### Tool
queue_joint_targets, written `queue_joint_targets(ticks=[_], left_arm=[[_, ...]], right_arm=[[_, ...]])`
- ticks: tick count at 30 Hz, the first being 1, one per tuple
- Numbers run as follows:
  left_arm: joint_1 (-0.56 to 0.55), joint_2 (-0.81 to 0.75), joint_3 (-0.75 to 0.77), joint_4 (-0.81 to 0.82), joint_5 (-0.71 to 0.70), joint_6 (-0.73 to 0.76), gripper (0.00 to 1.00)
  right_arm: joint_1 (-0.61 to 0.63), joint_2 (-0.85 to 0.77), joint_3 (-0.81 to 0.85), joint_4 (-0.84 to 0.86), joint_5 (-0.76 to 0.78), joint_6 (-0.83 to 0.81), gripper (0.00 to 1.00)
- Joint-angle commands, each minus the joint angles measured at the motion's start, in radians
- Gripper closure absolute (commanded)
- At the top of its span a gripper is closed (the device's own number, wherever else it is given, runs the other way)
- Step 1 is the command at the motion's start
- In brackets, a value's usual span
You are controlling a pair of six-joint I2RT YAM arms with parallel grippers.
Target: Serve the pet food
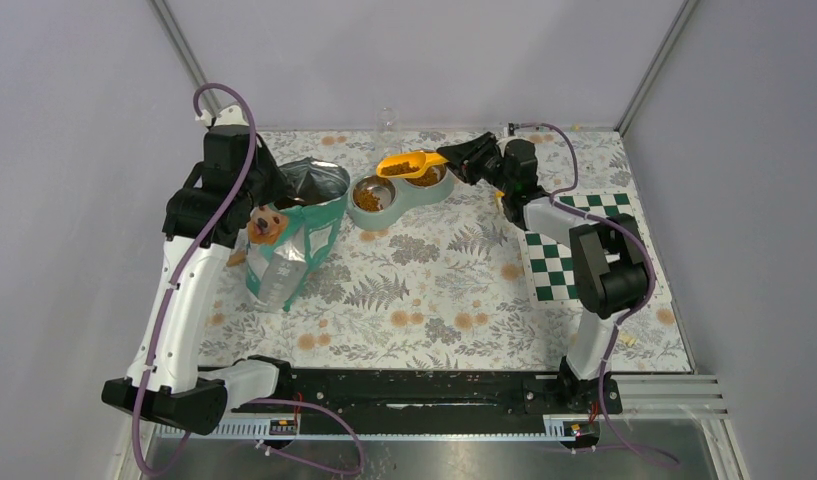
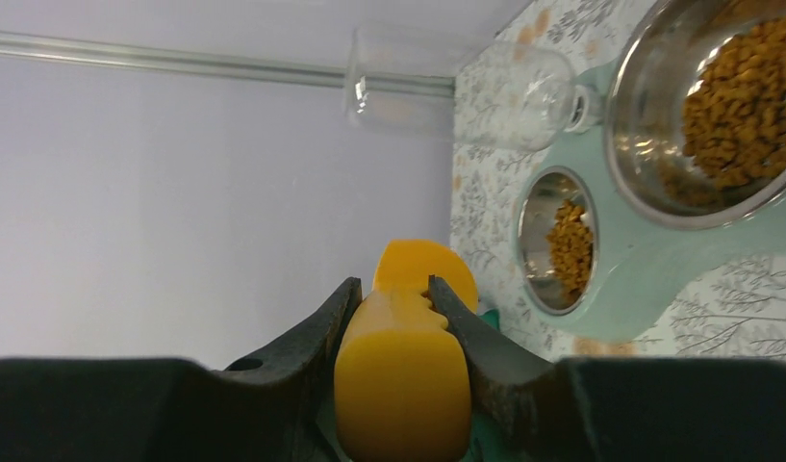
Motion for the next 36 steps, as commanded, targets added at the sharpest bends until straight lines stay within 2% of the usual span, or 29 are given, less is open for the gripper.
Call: queue_joint_targets(ticks=[1, 20, 29, 36], left_arm=[[0.017, -0.022, -0.002, -0.001, -0.032, 0.001, 1.00], [0.050, 0.004, -0.002, -0.010, -0.014, 0.016, 1.00], [0.057, 0.005, -0.002, -0.009, 0.003, 0.017, 1.00], [0.059, 0.003, -0.005, -0.010, 0.018, 0.023, 1.00]], right_arm=[[-0.003, 0.041, 0.103, -0.021, 0.048, -0.125, 1.00], [0.059, 0.155, 0.343, -0.323, 0.143, -0.436, 1.00], [0.102, 0.150, 0.410, -0.420, 0.240, -0.568, 1.00], [0.161, 0.116, 0.459, -0.521, 0.321, -0.750, 1.00]])
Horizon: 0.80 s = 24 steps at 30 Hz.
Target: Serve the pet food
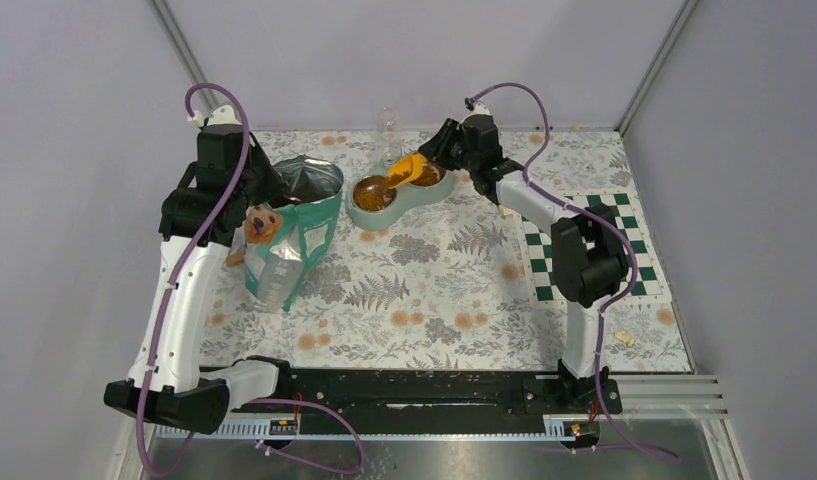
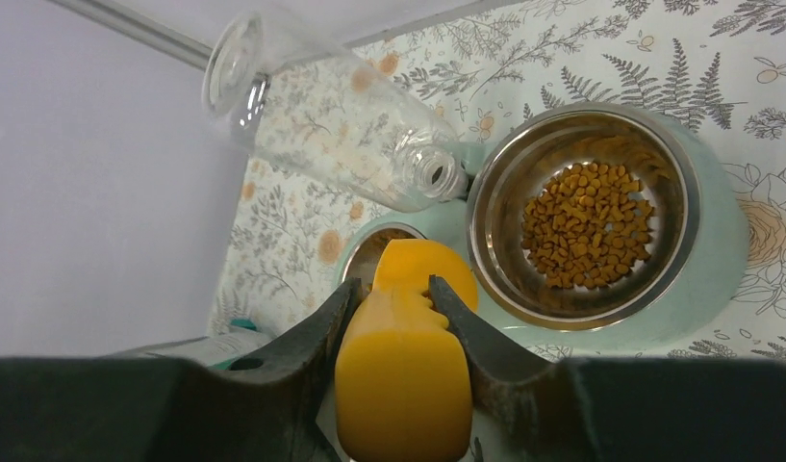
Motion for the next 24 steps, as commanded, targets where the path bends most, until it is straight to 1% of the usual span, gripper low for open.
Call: queue_joint_targets(ticks=[1, 7, 12, 16, 21, 23, 24], left_arm=[[0.014, 0.003, -0.005, -0.010, 0.005, 0.022, 1.00], [0.014, 0.004, -0.005, -0.009, 0.033, 0.022, 1.00], [0.014, 0.006, -0.002, -0.009, 0.074, 0.028, 1.00], [0.015, 0.010, -0.006, -0.005, 0.122, 0.031, 1.00], [0.013, 0.022, -0.016, 0.012, 0.193, 0.022, 1.00], [0.012, 0.027, -0.019, 0.018, 0.232, 0.014, 1.00], [0.013, 0.028, -0.020, 0.023, 0.248, 0.012, 1.00]], right_arm=[[0.051, -0.050, 0.074, -0.059, 0.090, -0.171, 1.00], [0.078, -0.107, 0.108, -0.143, 0.167, -0.257, 1.00], [0.076, -0.204, 0.104, -0.181, 0.155, -0.240, 1.00], [0.062, -0.292, 0.121, -0.228, 0.063, -0.156, 1.00], [0.051, -0.409, 0.140, -0.231, -0.120, -0.049, 1.00], [0.049, -0.463, 0.098, -0.149, -0.177, 0.005, 1.00], [0.045, -0.490, 0.056, -0.059, -0.204, 0.051, 1.00]])
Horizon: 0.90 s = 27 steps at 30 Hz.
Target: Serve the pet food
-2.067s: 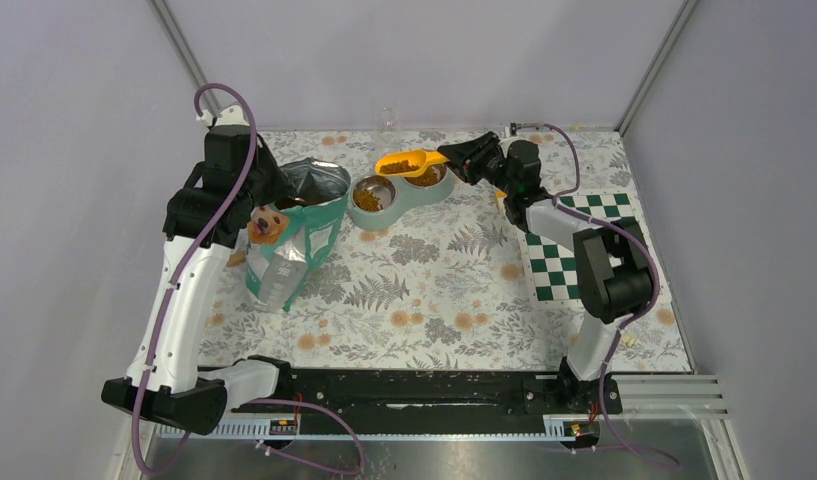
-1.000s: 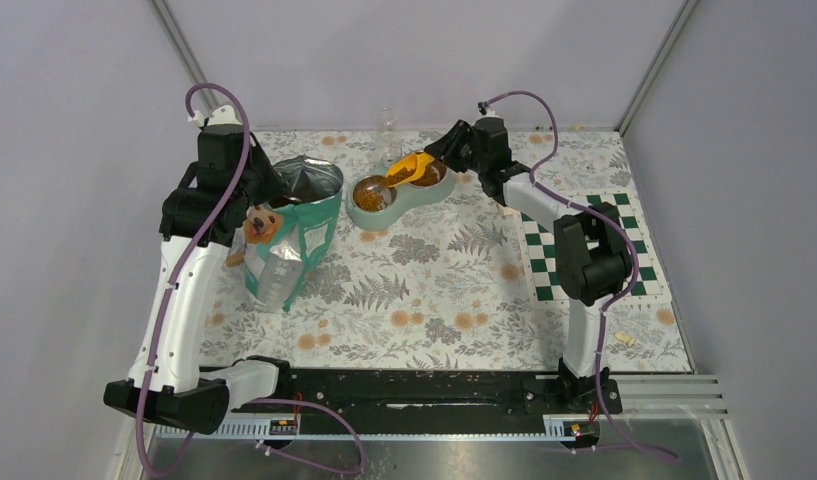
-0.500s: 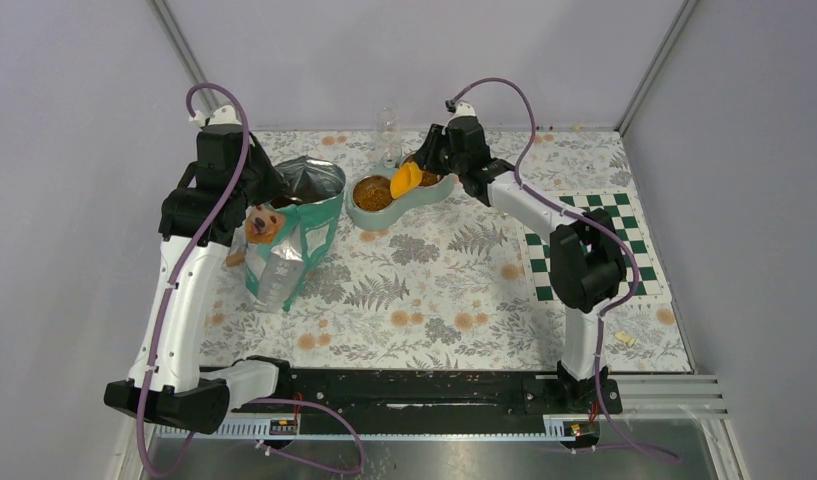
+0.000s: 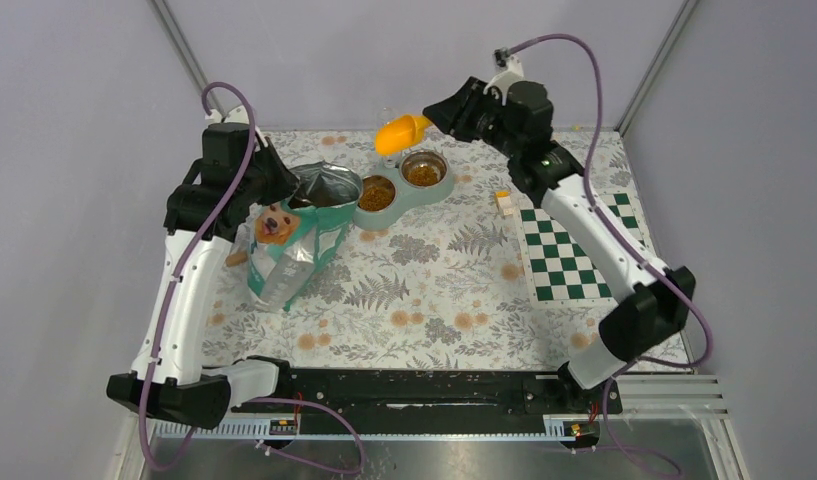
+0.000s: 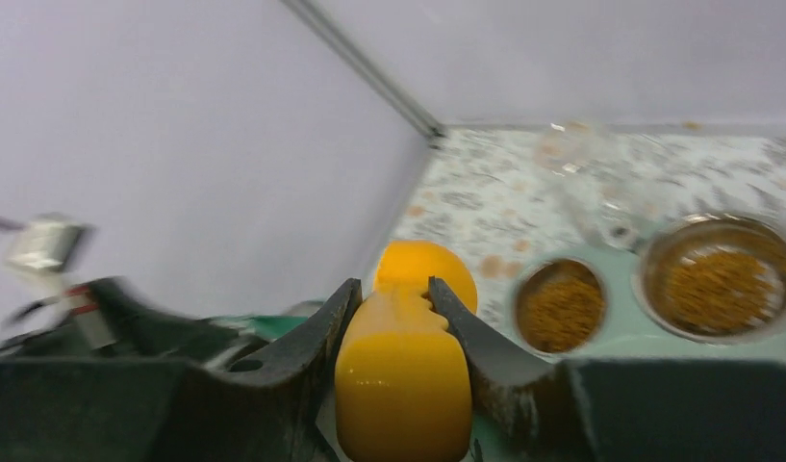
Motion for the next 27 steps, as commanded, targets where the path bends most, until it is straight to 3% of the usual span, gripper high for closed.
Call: queue_joint_targets(ticks=[1, 7, 19, 27], left_arm=[[0.007, 0.009, -0.011, 0.020, 0.095, 0.002, 1.00], [0.007, 0.020, 0.003, 0.032, 0.127, -0.007, 1.00], [0.007, 0.033, 0.078, 0.029, 0.181, -0.011, 1.00], [0.007, 0.040, 0.115, 0.023, 0.202, -0.020, 1.00]], right_arm=[[-0.014, -0.138, -0.069, 0.268, -0.180, 0.191, 1.00], [-0.001, -0.155, -0.082, 0.335, -0.263, 0.294, 1.00], [0.186, -0.152, 0.018, -0.104, -0.116, -0.059, 1.00], [0.293, -0.032, 0.117, -0.232, -0.028, -0.146, 1.00]])
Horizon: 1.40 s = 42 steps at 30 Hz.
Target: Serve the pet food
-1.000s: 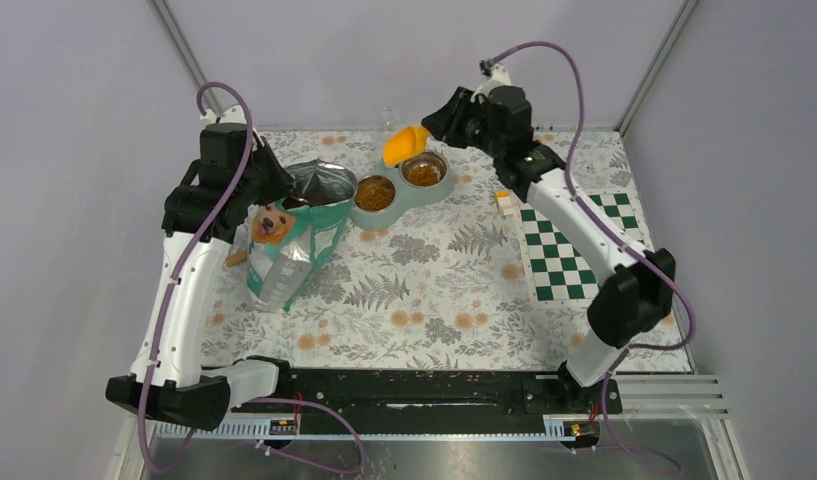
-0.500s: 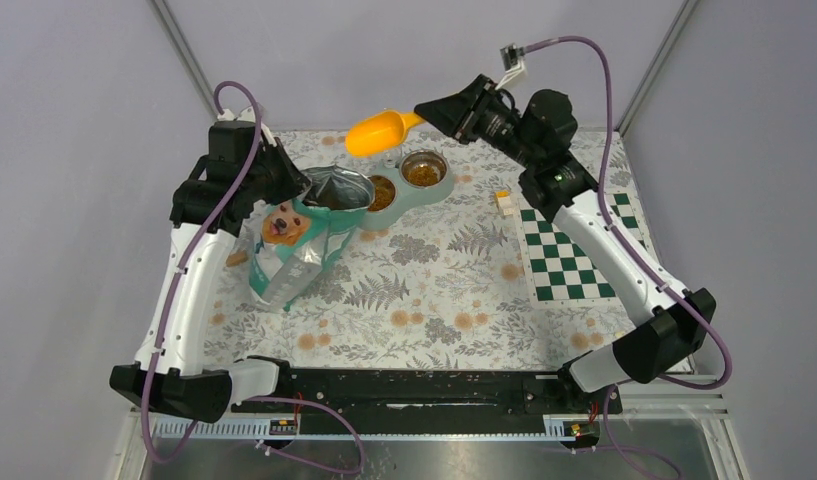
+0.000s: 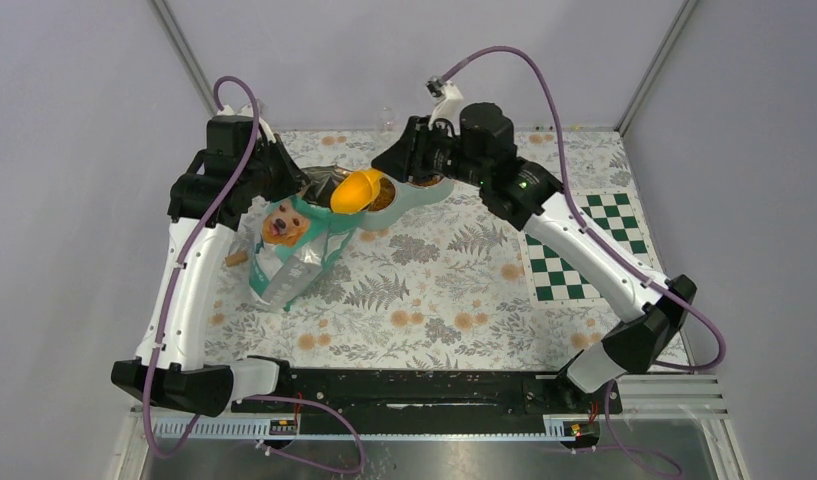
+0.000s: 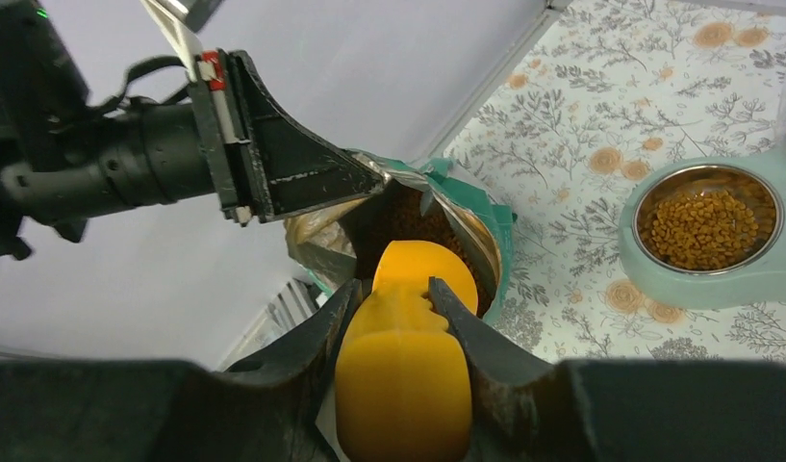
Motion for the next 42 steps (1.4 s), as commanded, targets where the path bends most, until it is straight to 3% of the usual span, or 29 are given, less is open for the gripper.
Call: queue_joint_targets(ticks=[1, 9, 17, 27, 42], left_arm=[[0.004, -0.016, 0.073, 0.049, 0.053, -0.011, 1.00], [0.005, -0.006, 0.069, 0.050, 0.051, -0.014, 1.00], [0.004, 0.024, 0.047, 0.083, 0.073, -0.051, 1.00], [0.001, 0.073, 0.096, 0.104, 0.143, -0.092, 1.00], [-0.001, 0.070, 0.096, 0.113, 0.115, -0.081, 1.00]], right_arm=[[0.052, 0.093, 0.089, -0.089, 0.077, -0.082, 1.00], [0.095, 0.302, 0.225, -0.188, 0.091, 0.053, 1.00], [0.129, 0.389, 0.100, -0.035, 0.079, 0.189, 1.00], [0.118, 0.453, 0.003, 0.155, -0.159, 0.395, 1.00], [-0.014, 0.362, -0.249, 0.768, -0.341, 0.827, 1.00]])
